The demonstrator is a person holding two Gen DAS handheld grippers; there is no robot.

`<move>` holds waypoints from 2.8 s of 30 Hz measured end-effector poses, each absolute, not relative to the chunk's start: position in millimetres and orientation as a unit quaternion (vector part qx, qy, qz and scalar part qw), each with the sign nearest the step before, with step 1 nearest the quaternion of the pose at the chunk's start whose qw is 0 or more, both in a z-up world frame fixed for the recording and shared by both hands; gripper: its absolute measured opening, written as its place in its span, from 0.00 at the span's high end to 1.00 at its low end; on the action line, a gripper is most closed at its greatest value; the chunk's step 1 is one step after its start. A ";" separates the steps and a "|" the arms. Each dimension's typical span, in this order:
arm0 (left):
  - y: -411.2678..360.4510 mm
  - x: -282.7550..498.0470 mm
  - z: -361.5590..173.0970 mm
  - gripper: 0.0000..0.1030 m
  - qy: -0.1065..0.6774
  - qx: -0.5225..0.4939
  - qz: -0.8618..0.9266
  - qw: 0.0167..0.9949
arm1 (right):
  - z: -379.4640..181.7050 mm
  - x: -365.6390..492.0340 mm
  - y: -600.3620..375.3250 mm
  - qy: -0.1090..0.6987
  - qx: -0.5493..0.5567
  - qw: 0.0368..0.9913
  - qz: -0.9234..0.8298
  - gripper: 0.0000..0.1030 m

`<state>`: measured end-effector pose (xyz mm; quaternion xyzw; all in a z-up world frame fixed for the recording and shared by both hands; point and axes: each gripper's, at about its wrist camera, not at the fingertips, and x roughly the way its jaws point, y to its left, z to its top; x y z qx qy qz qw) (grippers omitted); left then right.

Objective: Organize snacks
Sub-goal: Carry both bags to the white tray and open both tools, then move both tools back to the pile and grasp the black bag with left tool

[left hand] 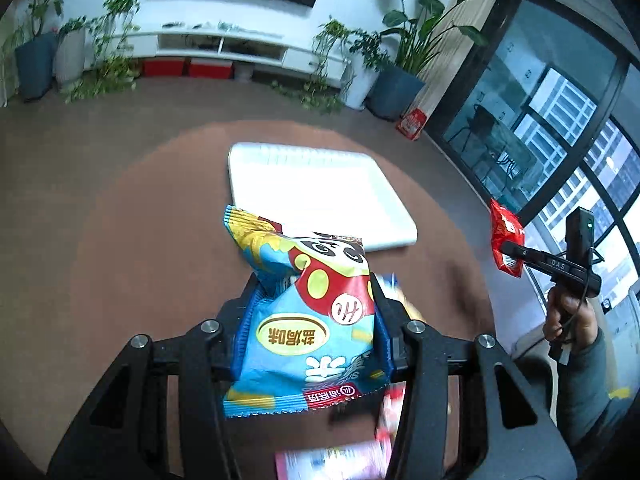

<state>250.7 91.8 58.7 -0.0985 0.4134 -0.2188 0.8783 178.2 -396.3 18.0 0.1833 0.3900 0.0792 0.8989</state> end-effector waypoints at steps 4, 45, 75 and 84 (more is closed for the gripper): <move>87.0 317.9 63.9 0.56 0.416 -0.100 -0.217 0.877 | 28.7 237.9 -376.2 0.382 0.165 0.904 0.096 0.67; -28.3 454.0 -82.0 0.40 0.506 -0.020 -0.180 0.844 | -71.1 374.2 -271.5 0.472 0.003 0.876 0.098 0.37; 85.5 125.3 21.9 0.00 0.414 -0.085 -0.148 0.894 | -37.4 99.1 -311.0 0.396 0.219 0.870 0.195 0.23; -17.8 140.4 -1.0 0.01 0.440 0.079 -0.230 0.865 | -42.6 75.8 -262.9 0.416 0.095 0.887 0.177 0.41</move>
